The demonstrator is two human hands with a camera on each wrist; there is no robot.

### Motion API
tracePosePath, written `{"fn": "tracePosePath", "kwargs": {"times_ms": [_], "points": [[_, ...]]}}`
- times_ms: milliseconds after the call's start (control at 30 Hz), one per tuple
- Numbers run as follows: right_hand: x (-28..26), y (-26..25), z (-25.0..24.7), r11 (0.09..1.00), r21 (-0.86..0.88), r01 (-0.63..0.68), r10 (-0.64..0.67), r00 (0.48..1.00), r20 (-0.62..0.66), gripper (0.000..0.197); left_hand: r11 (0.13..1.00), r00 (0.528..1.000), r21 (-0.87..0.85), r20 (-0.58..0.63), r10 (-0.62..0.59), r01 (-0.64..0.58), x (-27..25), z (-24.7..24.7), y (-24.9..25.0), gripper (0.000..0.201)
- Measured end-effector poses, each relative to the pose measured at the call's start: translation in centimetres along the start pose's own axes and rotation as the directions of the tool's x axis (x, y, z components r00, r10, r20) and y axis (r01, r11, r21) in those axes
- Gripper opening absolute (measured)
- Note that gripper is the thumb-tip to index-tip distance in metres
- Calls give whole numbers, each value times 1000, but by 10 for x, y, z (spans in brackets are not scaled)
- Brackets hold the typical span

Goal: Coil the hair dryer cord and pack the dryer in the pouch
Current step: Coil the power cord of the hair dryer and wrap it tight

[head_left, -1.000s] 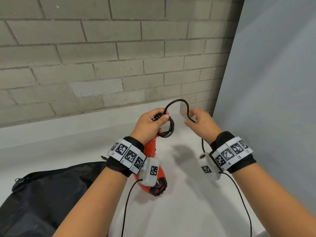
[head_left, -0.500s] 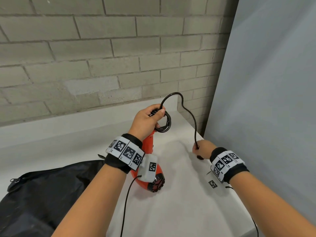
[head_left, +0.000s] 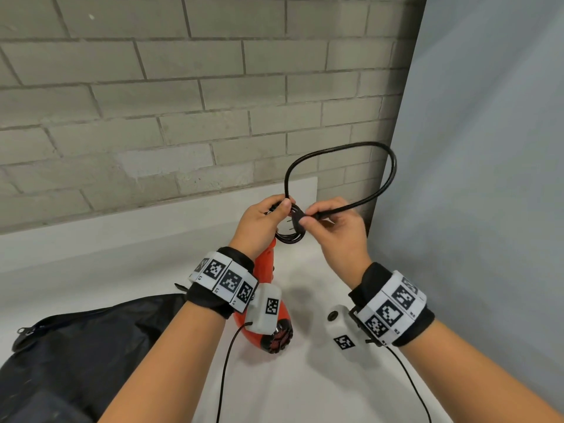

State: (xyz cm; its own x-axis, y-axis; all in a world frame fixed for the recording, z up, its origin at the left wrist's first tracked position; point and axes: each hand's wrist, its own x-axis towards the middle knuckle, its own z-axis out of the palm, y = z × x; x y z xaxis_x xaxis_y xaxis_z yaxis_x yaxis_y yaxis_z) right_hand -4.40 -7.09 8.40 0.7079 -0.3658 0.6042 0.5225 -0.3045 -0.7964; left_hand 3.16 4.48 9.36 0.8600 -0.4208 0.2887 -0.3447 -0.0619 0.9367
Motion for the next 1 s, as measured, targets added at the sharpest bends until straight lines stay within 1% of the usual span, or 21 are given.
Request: {"fn": "tracePosePath", "kwargs": {"times_ms": [133, 167, 233, 300, 400, 500, 567, 633, 667, 700, 733, 767, 833, 900, 933, 967, 1000], "points": [[-4, 12, 10, 981, -190, -48, 48, 999, -1, 33, 1000, 1000, -8, 30, 7, -7, -1, 3, -1, 17], [-5, 15, 13, 974, -224, -40, 39, 999, -8, 31, 1000, 999, 3, 36, 11, -11, -1, 4, -1, 17], [-3, 20, 18, 952, -305, 10, -18, 1000, -24, 26, 1000, 999, 25, 50, 17, -18, -1, 7, -1, 18], [2, 26, 21, 945, -325, 31, -37, 999, -12, 25, 1000, 996, 8, 83, 15, -16, -2, 10, -1, 17], [9, 27, 19, 968, -248, -44, 66, 994, 82, 25, 998, 989, -59, 143, 25, -17, -5, 15, 1, 17], [12, 30, 9, 950, -311, 19, 53, 974, 221, 32, 998, 984, -51, 172, 36, -27, -3, 15, 2, 16], [10, 36, -1, 949, -315, -29, 117, 957, 265, 33, 999, 986, -24, 164, 34, -31, -1, 12, 1, 17], [6, 49, -13, 944, -327, -41, 148, 939, 310, 23, 999, 990, -27, 133, 37, -34, 0, 8, -1, 21], [4, 58, -19, 929, -365, -59, 185, 929, 320, 16, 999, 992, -39, 117, 37, -32, 1, 5, -2, 24], [2, 67, -25, 899, -429, -91, 244, 917, 317, 15, 998, 994, -57, 104, 35, -29, 2, 3, -2, 27], [0, 78, -32, 847, -515, -130, 323, 896, 305, 18, 997, 995, -71, 94, 29, -22, 2, 2, -3, 28], [-2, 88, -37, 782, -600, -168, 413, 861, 297, 21, 997, 996, -76, 83, 24, -18, 2, 0, -3, 27], [-6, 104, -46, 666, -709, -230, 578, 761, 296, 24, 996, 998, -90, 59, 17, -12, 3, -2, -5, 24], [-11, 112, -49, 591, -764, -258, 677, 673, 297, 25, 992, 999, -125, 42, 13, -8, 2, -3, -7, 22], [-12, 112, -49, 556, -793, -250, 712, 636, 298, 25, 991, 999, -134, 44, 16, -10, 2, -3, -7, 22], [-13, 111, -47, 506, -836, -211, 748, 591, 303, 24, 991, 999, -136, 50, 15, -8, 1, -3, -7, 22], [-13, 108, -45, 446, -885, -129, 773, 554, 309, 23, 990, 998, -138, 58, 11, -3, 1, -3, -7, 22]]}}
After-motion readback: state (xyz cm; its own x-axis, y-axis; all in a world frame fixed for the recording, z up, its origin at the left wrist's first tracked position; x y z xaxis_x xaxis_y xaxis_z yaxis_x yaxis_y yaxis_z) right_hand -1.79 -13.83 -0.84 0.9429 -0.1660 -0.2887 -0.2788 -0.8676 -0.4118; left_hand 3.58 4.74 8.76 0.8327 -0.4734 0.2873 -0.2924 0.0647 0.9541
